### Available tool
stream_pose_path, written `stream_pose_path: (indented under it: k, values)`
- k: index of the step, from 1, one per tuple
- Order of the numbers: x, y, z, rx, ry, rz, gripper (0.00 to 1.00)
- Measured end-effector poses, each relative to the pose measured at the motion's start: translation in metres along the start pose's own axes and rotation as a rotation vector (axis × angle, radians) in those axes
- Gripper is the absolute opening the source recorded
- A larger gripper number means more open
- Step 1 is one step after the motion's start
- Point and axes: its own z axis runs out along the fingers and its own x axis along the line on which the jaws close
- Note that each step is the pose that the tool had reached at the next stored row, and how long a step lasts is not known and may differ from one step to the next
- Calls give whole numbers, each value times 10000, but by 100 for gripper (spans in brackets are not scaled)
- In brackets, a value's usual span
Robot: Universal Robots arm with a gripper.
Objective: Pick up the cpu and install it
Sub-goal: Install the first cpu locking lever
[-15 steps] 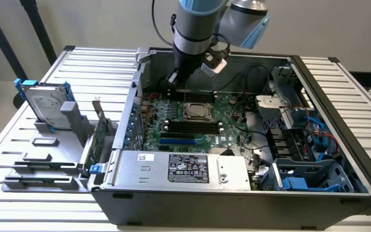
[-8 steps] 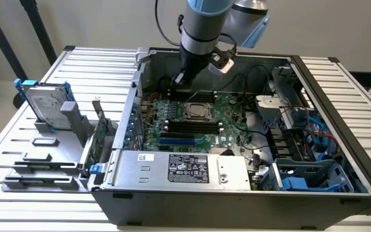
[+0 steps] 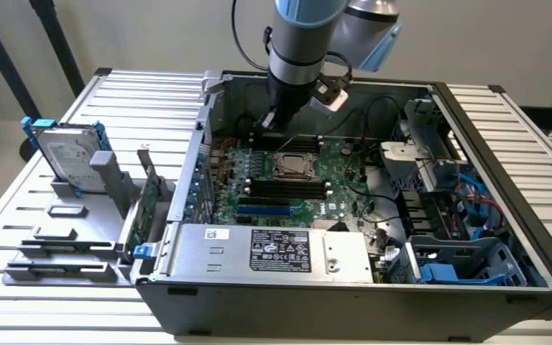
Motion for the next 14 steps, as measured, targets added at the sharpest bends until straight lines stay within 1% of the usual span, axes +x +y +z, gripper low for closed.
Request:
stream_pose_path:
  k: [2, 7, 10, 14]
  values:
    - [-11, 4, 28, -28, -32, 3, 11]
    - [-59, -11, 99, -111, -36, 48, 11]
    - [-93, -25, 143, -174, -22, 106, 11]
    - [-118, -22, 199, -262, 46, 296, 11]
